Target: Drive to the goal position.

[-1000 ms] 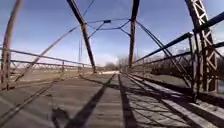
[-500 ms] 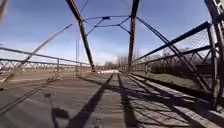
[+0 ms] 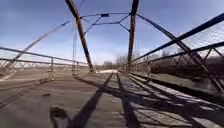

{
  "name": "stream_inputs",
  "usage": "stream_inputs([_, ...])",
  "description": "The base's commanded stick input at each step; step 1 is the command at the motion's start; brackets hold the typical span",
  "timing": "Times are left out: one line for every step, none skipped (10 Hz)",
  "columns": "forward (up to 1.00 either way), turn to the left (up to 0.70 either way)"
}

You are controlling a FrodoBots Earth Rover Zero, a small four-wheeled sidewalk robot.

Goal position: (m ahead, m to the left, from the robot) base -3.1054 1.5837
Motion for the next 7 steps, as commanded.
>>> stream_inputs([1.00, 0.00])
stream_inputs([1.00, 0.00])
stream_inputs([1.00, 0.00])
stream_inputs([1.00, 0.00])
stream_inputs([1.00, 0.00])
stream_inputs([1.00, 0.00])
stream_inputs([1.00, 0.00])
